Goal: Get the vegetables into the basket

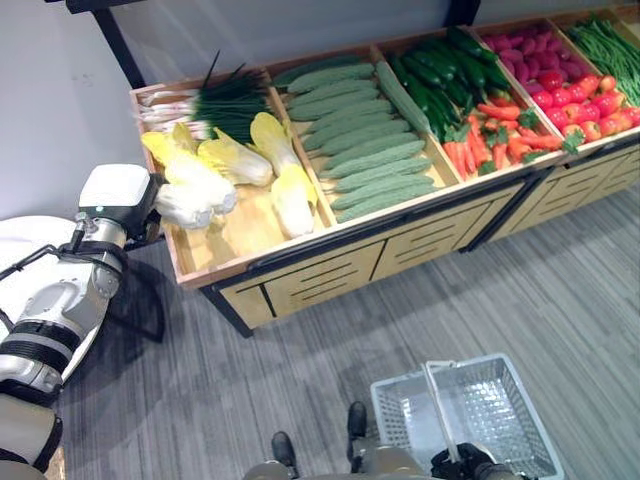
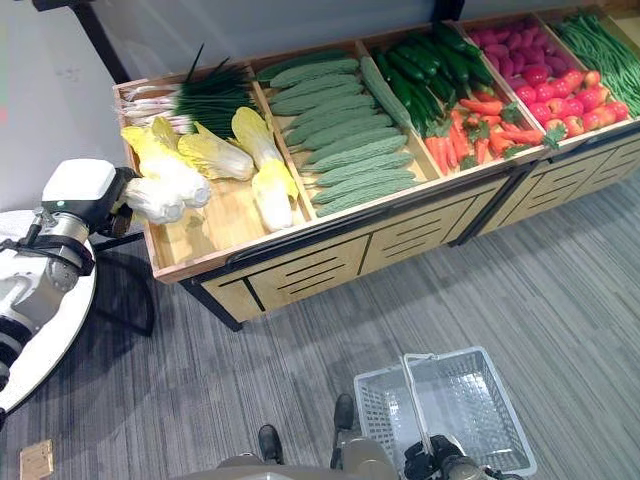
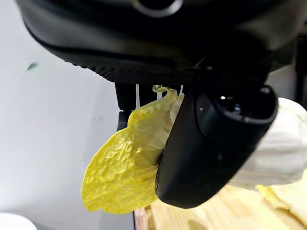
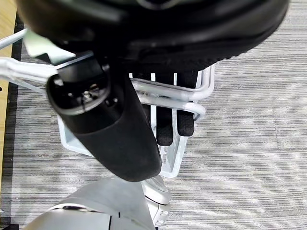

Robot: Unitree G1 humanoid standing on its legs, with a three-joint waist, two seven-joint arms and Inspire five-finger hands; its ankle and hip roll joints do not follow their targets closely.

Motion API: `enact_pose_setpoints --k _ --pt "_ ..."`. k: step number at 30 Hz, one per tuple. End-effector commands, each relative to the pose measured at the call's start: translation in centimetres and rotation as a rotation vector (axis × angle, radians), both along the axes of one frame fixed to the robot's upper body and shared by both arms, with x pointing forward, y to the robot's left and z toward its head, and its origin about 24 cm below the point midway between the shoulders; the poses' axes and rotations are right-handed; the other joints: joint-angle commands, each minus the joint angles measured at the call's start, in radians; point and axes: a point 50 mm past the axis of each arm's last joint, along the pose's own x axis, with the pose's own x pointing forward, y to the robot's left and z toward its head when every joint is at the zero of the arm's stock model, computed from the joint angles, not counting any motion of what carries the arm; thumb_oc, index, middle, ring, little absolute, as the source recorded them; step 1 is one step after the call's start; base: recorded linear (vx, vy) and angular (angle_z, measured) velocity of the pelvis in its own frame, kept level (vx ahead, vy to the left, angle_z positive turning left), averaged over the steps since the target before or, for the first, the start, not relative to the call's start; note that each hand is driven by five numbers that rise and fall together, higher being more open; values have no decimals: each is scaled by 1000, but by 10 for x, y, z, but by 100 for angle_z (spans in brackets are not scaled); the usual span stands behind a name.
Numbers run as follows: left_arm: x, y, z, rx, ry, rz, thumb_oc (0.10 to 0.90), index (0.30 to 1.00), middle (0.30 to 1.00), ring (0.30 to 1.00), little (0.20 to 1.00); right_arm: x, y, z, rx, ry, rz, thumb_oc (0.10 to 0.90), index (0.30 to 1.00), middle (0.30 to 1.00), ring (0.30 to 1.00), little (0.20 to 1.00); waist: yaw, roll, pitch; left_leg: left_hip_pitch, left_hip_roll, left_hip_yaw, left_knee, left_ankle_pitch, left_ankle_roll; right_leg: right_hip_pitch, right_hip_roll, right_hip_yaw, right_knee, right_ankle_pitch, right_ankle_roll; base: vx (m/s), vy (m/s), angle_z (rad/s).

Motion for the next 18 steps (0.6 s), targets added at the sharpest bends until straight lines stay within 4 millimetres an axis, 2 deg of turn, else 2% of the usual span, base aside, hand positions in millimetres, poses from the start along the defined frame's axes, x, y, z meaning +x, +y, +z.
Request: enact_pose_setpoints --k 1,7,10,18 --pt "2 -2 85 -83 -399 -24 400 300 300 300 300 -13 -3 -2 0 43 20 400 300 300 300 300 -2 27 -43 11 -16 -32 2 -95 -15 92 -45 -8 -1 -165 111 0 0 0" --pt "-7 -17 69 -202 -426 -91 400 300 300 300 300 -10 -1 -2 4 30 11 400 300 300 300 300 3 24 -51 23 -17 -39 2 -99 -13 109 -44 -15 -1 -171 108 0 0 0" --pt "-12 -34 57 -308 -432 -168 400 300 300 300 300 -9 1 -2 8 29 8 400 300 300 300 300 9 21 -60 33 -18 -47 2 -105 -12 124 -45 -20 -1 -177 107 -9 0 1" --pt "-33 -58 45 -448 -459 -301 400 300 300 300 300 -6 4 -2 14 14 -11 400 300 300 300 300 17 14 -81 51 -19 -60 2 -113 -7 149 -46 -31 -1 -181 102 -13 6 3"
